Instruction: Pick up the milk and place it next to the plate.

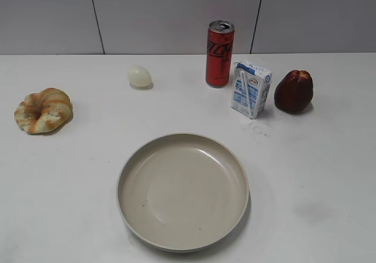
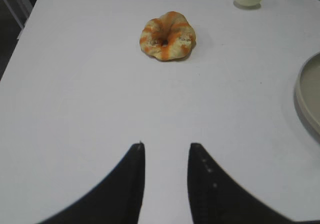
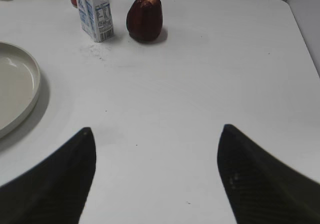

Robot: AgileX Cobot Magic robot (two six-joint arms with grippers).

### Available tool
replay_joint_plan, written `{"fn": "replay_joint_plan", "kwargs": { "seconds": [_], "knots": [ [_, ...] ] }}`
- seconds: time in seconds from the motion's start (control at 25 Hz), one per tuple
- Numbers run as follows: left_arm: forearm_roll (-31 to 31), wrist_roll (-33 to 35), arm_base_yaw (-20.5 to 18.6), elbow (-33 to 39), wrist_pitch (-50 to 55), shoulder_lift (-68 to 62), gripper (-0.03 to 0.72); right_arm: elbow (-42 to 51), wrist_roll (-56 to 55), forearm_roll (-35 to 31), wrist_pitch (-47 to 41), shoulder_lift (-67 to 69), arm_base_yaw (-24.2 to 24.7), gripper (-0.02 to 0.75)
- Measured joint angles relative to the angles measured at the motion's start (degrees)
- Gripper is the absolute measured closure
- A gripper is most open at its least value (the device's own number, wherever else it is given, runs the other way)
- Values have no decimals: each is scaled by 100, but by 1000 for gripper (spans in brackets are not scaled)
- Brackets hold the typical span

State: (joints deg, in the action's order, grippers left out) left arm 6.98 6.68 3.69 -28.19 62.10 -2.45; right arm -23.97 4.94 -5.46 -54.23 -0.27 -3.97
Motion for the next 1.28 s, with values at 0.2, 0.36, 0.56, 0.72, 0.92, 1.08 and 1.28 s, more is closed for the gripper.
{"fn": "replay_joint_plan", "kwargs": {
  "seconds": [0.2,0.36,0.56,0.72,0.92,1.08,1.28],
  "knots": [
    [0,0,0,0,0,0,459,0,0,0,8,0,0,165],
    [0,0,0,0,0,0,459,0,0,0,7,0,0,165],
    [0,0,0,0,0,0,459,0,0,0,7,0,0,165],
    [0,0,0,0,0,0,459,0,0,-13,7,0,0,165],
    [0,0,0,0,0,0,459,-75,-89,-17,357,81,0,165],
    [0,0,0,0,0,0,459,22,-106,-19,1844,435,0,165],
    [0,0,0,0,0,0,459,351,-108,-63,3830,1407,0,165]
  ]
}}
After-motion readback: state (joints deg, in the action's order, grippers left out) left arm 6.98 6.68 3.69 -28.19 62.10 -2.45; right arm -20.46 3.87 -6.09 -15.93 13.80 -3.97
